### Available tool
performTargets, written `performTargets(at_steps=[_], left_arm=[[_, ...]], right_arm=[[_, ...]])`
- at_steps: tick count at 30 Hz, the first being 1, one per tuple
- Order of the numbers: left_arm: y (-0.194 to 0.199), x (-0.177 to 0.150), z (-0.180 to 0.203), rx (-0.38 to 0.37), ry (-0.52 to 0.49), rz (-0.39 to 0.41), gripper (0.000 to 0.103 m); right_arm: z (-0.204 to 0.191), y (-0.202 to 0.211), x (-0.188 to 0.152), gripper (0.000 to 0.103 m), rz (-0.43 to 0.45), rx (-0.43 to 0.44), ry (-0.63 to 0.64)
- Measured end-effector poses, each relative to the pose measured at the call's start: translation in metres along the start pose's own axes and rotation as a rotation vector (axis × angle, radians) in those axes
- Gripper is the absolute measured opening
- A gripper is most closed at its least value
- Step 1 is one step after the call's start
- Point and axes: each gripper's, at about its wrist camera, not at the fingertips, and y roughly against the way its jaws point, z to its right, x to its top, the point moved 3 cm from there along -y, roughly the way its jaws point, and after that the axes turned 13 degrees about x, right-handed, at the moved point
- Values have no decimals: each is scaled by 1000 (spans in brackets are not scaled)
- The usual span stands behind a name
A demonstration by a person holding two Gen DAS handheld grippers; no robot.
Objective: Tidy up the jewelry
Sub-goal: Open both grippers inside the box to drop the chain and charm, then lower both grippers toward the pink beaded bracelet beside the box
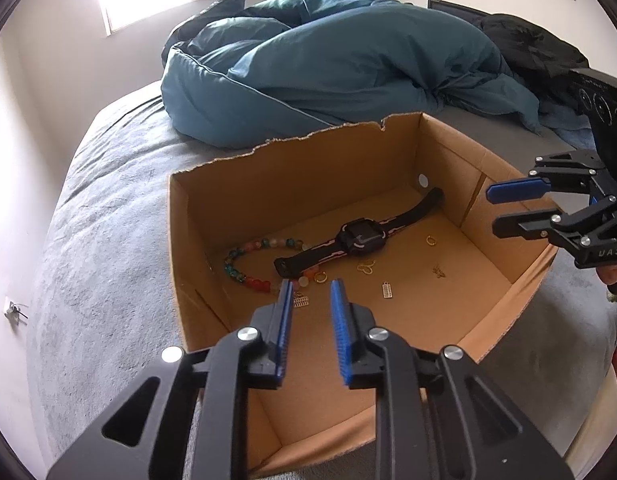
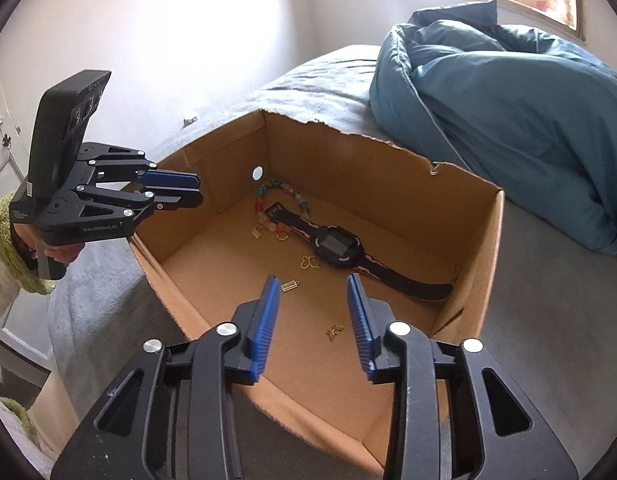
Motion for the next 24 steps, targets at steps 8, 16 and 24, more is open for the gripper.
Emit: performTargets(at_steps=[8, 16, 24], left_arm=[[36, -4, -4, 27, 31, 61, 22], [78, -19, -1, 44, 60, 112, 24], [126, -51, 8, 63, 84, 158, 25]], right_arm=[[-3, 40, -9, 41, 90, -17, -32], [-15, 77, -22, 41, 155, -30, -60], [-50, 102, -39, 41, 211, -6, -51]])
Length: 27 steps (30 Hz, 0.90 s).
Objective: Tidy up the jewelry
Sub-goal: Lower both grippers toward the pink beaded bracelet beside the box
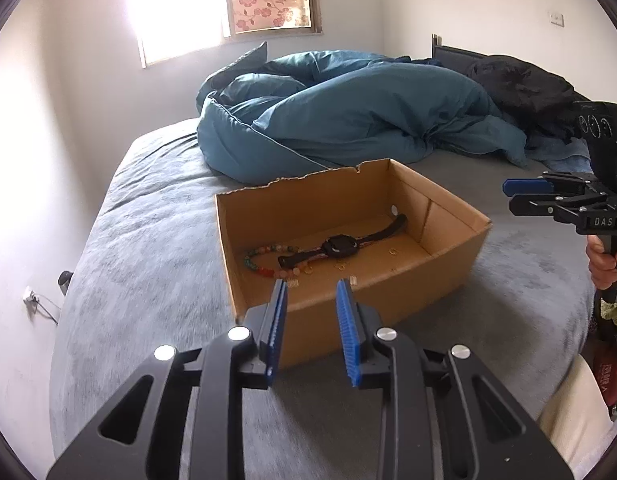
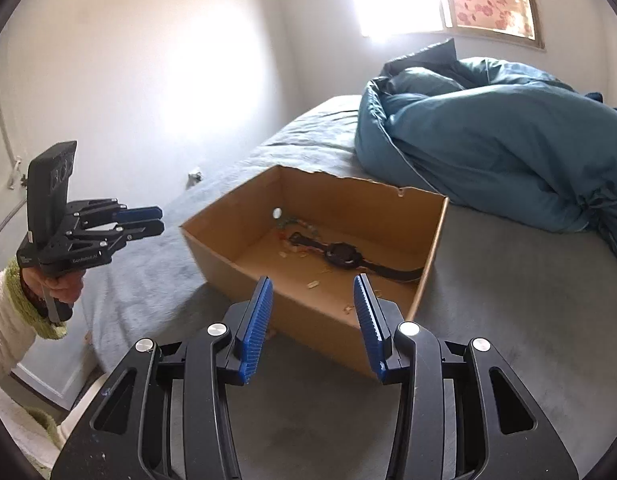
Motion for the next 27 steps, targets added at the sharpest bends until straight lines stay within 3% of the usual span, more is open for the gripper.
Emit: performTargets(at_steps=[10, 19, 27], left_arm=[[11, -44, 14, 16, 63, -79, 25], [-30, -62, 32, -71, 90, -132, 25], [-79, -66, 42, -63, 91, -189, 25]], right_arm=[[-30, -10, -32, 41, -13, 76, -78], [-34, -60, -45, 41, -93, 117, -126], [-16, -116, -51, 41, -146, 82, -212]])
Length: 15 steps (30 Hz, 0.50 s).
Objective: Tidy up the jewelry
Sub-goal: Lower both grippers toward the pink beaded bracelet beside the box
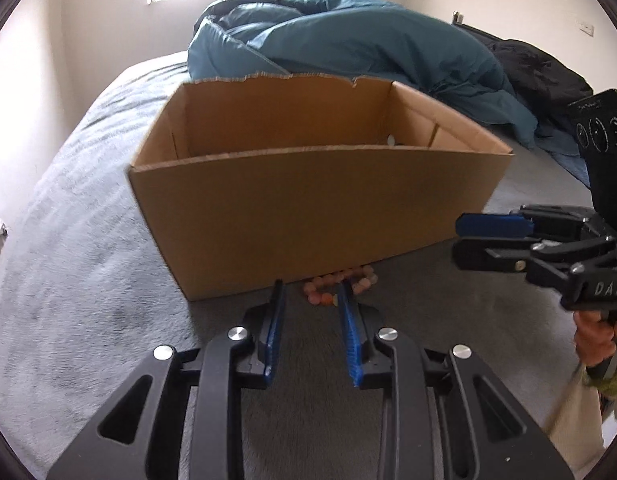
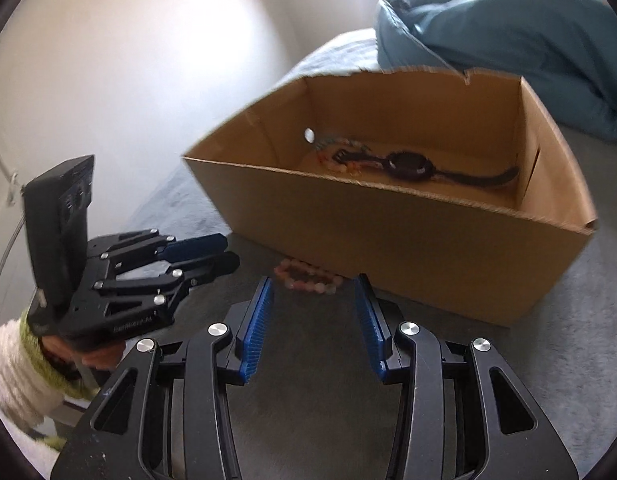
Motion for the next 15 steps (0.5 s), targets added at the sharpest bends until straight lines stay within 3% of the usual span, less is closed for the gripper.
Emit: performTargets(at_steps=[15], left_arm=[[-49, -2, 2, 28, 91, -111, 25]], right_arm=[[43, -44, -10, 40, 11, -43, -315]])
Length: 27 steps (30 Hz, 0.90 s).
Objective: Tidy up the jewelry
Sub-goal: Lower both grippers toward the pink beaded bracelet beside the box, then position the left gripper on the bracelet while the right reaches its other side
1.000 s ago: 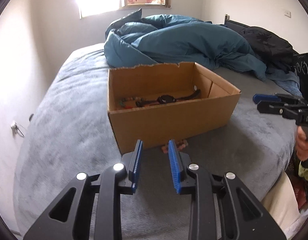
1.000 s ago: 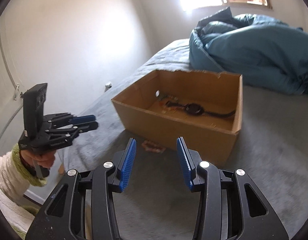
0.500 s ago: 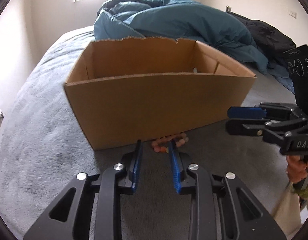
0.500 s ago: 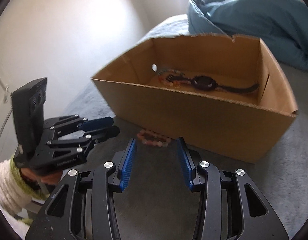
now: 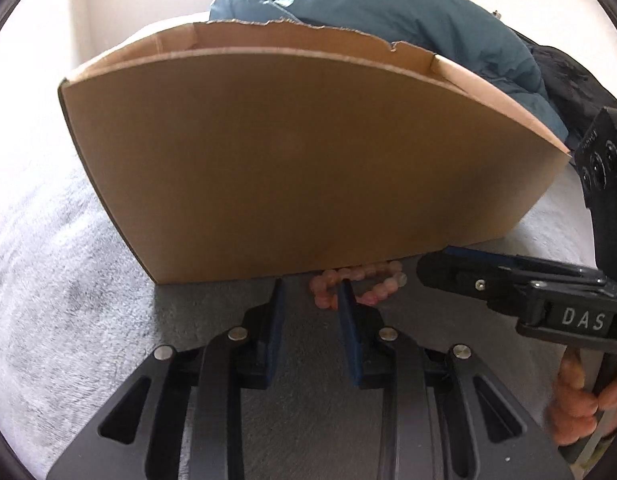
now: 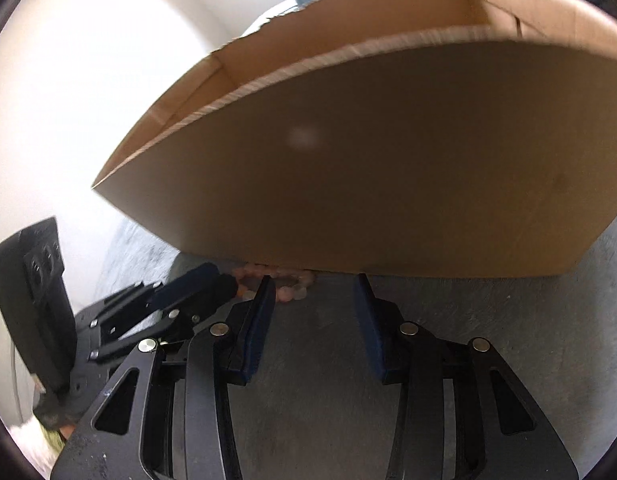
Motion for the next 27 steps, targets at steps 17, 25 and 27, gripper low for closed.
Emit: performTargets(at_steps=[17, 25, 27], left_arm=[[-1, -5, 3, -79, 25, -52, 0], [15, -26, 9, -121, -3, -72, 0], [21, -27, 8, -132, -8, -54, 0]], right_arm=[[-4, -11, -5, 7, -29, 98, -66], [-15, -6, -23, 7, -86, 93, -42], [-17, -2, -25, 7, -78, 92, -42]])
